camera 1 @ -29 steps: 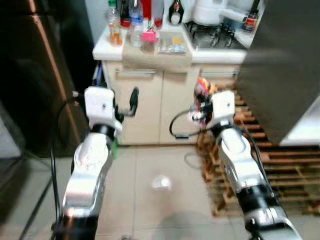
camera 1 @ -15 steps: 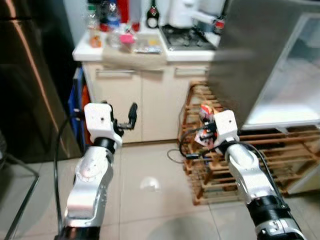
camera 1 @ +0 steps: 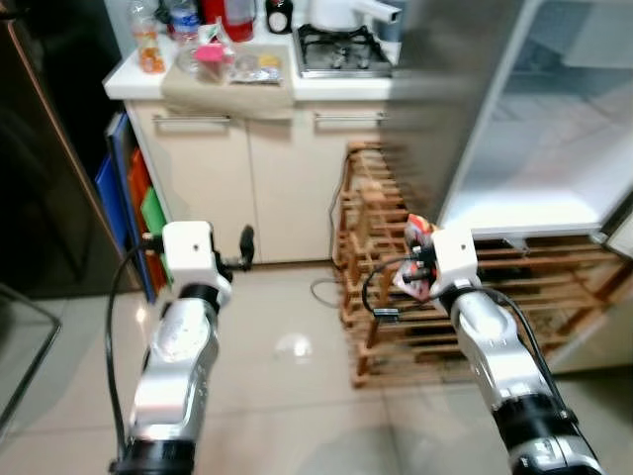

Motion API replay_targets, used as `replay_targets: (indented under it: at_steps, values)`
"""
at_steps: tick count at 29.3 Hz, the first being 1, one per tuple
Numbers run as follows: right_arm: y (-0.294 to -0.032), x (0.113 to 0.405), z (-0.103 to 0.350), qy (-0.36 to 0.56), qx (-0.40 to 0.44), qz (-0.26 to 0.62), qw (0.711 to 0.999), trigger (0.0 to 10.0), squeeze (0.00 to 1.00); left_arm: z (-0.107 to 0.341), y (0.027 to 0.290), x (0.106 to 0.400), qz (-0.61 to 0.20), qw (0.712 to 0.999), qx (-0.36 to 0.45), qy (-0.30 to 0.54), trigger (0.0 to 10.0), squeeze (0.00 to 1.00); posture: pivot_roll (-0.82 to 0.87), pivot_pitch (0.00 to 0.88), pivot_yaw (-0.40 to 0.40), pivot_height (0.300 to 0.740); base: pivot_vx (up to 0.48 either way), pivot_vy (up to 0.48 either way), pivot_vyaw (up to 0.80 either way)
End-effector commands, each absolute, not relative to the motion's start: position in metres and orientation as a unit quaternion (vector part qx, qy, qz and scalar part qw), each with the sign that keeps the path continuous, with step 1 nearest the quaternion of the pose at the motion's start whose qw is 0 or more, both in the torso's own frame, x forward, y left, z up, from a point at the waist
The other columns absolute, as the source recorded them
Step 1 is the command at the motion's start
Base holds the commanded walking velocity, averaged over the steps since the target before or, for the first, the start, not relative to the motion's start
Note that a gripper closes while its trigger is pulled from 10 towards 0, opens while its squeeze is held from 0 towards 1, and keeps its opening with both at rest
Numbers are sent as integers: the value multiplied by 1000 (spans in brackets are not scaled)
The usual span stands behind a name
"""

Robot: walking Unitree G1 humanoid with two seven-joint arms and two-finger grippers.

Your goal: Restocking fridge

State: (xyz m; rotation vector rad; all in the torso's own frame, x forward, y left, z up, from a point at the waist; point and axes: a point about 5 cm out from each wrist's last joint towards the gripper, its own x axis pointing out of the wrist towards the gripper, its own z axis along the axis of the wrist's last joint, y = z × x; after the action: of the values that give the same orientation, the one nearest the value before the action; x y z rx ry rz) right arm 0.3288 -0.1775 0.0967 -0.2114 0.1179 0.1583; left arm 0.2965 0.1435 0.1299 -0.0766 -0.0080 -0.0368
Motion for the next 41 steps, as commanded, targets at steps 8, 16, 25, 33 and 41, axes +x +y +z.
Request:
replay_targets:
  at_steps: [8, 16, 25, 33, 41]
  values:
    - [-168, 327, 100, 31, -106, 90, 990, 0, 0, 124, 158, 302, 16, 999, -30, 6, 10000, 0, -72, 0, 6, 740, 0, -454, 0]
    - [-166, 322, 94, 32, -107, 96, 989, 0, 0, 122, 157, 305, 9, 1000, -21, 6, 10000, 0, -77, 0, 7, 740, 0, -453, 0]
    - [-173, 317, 89, 29, -107, 79, 991, 0, 0, 111, 135, 300, -110, 994, 11, 12, 10000, 0, -80, 0, 8, 740, 100, -220, 0]
    - [-165, 316, 94, 6, -108, 93, 990, 0, 0, 123, 128, 302, -130, 991, 4, -21, 10000, 0, -88, 0, 12, 740, 300, 0, 0]
    - [-162, 321, 98, 1, -108, 102, 989, 0, 0, 126, 124, 304, -135, 990, -3, -29, 10000, 0, -85, 0, 7, 740, 480, 0, 0]
